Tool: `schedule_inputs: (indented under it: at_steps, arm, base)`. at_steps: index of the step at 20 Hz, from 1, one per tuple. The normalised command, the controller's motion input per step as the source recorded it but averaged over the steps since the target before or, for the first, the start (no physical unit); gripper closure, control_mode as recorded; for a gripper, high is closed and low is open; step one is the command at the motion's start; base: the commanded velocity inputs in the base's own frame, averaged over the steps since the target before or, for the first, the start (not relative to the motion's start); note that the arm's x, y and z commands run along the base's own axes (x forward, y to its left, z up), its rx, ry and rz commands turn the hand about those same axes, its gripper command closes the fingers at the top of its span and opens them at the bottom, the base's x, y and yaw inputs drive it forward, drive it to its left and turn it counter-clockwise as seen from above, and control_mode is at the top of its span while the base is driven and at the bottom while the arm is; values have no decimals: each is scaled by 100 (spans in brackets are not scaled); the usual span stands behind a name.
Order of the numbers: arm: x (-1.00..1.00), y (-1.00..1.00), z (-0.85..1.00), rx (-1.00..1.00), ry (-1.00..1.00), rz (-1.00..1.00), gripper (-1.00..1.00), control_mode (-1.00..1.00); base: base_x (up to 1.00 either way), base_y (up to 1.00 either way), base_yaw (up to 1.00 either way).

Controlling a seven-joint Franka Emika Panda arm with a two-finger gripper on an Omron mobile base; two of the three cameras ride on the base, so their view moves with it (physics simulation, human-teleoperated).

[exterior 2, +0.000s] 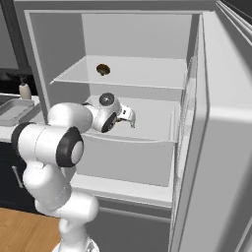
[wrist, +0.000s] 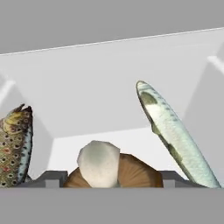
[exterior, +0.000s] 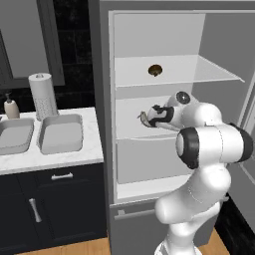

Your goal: Place one mushroom and one fish in each tupperware on the nearby counter, to pack two identical lunches.

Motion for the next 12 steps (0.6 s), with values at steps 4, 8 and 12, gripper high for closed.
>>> schedule_inputs:
  at_steps: [4,8,12]
  arm:
    - [-100,-7,93,8,-43,0,100,-100]
    - [-100,-29,100,16,-19,0,100,-100]
    - [-100,-34,100,15,-2,0,100,-100]
  base:
    - [0,0,0]
    - [0,0,0]
    - [0,0,0]
